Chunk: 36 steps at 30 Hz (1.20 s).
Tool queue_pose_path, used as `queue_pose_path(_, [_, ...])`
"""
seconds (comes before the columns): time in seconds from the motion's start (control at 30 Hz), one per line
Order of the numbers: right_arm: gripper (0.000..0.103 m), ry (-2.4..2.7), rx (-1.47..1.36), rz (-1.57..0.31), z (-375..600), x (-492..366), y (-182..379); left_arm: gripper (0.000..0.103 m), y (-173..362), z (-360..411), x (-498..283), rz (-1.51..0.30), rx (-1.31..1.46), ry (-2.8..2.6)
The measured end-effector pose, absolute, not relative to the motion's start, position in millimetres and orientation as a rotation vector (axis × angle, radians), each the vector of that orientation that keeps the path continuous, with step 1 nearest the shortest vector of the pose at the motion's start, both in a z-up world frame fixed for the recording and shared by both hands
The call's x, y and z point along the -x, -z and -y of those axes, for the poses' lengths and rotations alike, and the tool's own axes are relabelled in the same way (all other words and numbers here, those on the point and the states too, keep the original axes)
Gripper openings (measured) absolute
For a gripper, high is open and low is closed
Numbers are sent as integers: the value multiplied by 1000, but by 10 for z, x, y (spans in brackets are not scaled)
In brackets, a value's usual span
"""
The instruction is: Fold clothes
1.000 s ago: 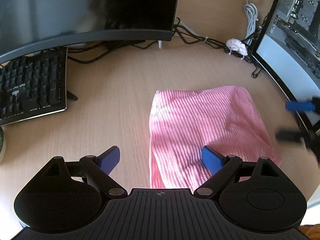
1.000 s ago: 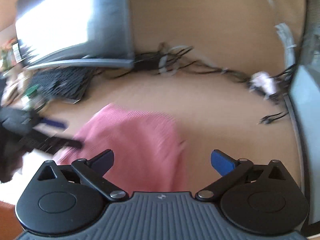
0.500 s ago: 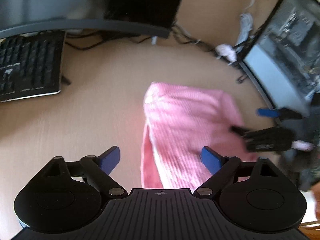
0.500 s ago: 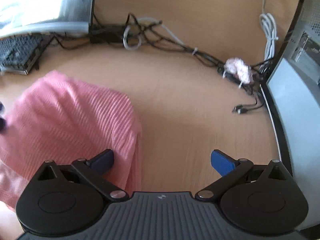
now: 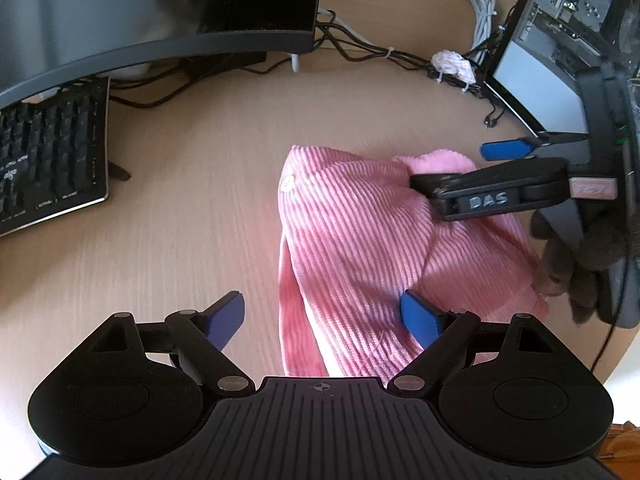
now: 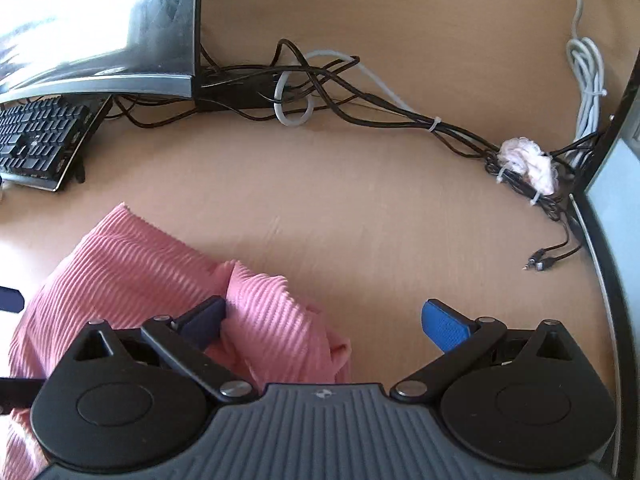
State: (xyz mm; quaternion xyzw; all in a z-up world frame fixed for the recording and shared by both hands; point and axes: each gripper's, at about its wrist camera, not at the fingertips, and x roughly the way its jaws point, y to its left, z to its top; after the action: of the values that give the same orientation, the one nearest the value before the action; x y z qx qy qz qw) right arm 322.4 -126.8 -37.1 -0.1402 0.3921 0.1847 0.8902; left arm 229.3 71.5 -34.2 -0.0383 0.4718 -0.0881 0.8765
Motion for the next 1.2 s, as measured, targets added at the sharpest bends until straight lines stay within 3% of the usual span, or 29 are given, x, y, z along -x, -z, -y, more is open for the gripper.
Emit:
queue_pose_path(0.2, [103,-395,261,-811,1484,-2972,213,94,372,-740,-2313,-992,93,179])
queue_pose_path(0.43, [103,-345,299,-882,1550,-2902,553,93,260,-800,-2324,-975,131,197])
queue_pose_path(0.7, [103,-343,271,-874,1589,-2870,586,92,232,-963,-2482,-1006,353,240])
queue_pose_path(0.9, [103,-526,-89,-884,1946,-2821,328,92,410,-706,-2487,-1064,278,265])
queue_pose_path(0.93, [102,-535,-105,-887,1963,-2820,328,92,402,-690,-2478,-1060,266,262])
queue_pose_path(1.0, [88,-549,-101,-906,1945,-2828,383,86,391,-661,-2453,-1047,242,255])
queue_pose_path(1.07, [68,-604,-121,-948,1886,-2857,474,85,383,-634,-2423,-1033,219,246])
queue_pose_path(1.2, [66,-690,-85,-960,1553,-2977,526,84,382,-695,-2302,-1017,190,197])
